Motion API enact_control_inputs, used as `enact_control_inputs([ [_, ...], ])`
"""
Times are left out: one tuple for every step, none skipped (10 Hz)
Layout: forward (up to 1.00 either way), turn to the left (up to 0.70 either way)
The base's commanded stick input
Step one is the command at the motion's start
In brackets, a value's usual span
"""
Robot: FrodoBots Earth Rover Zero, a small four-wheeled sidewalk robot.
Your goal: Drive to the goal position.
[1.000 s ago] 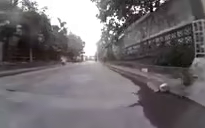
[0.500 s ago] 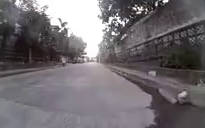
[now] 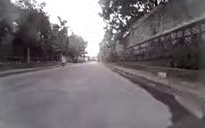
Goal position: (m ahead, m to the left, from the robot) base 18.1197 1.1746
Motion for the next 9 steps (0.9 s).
enact_control_inputs([
  [1.0,0.0],
  [1.0,0.0],
  [1.0,0.0],
  [1.0,0.0],
  [1.0,0.0],
  [1.0,0.0],
  [1.0,0.0],
  [1.0,0.0],
  [1.0,0.0],
])
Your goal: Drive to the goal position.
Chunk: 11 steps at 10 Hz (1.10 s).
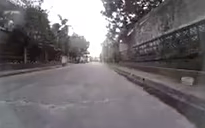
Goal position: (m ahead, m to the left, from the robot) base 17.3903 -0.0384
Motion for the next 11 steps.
enact_control_inputs([
  [1.0,0.0],
  [1.0,0.0],
  [1.0,0.0],
  [1.0,0.0],
  [1.0,0.0],
  [1.0,0.0],
  [1.0,0.0],
  [1.0,0.0],
  [1.0,0.0],
  [1.0,0.0],
  [1.0,0.0],
])
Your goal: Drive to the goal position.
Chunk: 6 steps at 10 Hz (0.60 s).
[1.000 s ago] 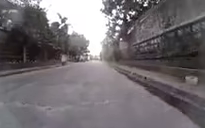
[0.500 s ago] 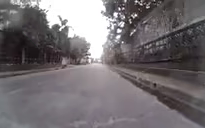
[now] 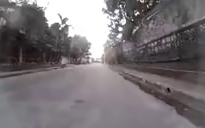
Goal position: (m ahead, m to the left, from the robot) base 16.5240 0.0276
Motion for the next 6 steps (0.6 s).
enact_control_inputs([
  [1.0,0.0],
  [1.0,0.0],
  [1.0,0.0],
  [1.0,0.0],
  [1.0,0.0],
  [1.0,0.0],
])
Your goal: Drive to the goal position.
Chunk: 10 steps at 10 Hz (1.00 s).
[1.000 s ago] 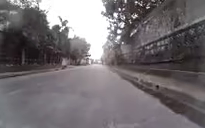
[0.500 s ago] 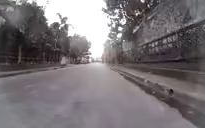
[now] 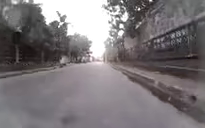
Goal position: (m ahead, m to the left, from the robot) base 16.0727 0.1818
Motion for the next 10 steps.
enact_control_inputs([
  [1.0,0.0],
  [1.0,0.0],
  [1.0,0.0],
  [1.0,0.0],
  [1.0,0.0],
  [1.0,0.0],
  [1.0,0.0],
  [1.0,0.0],
  [1.0,0.0],
  [1.0,0.0],
])
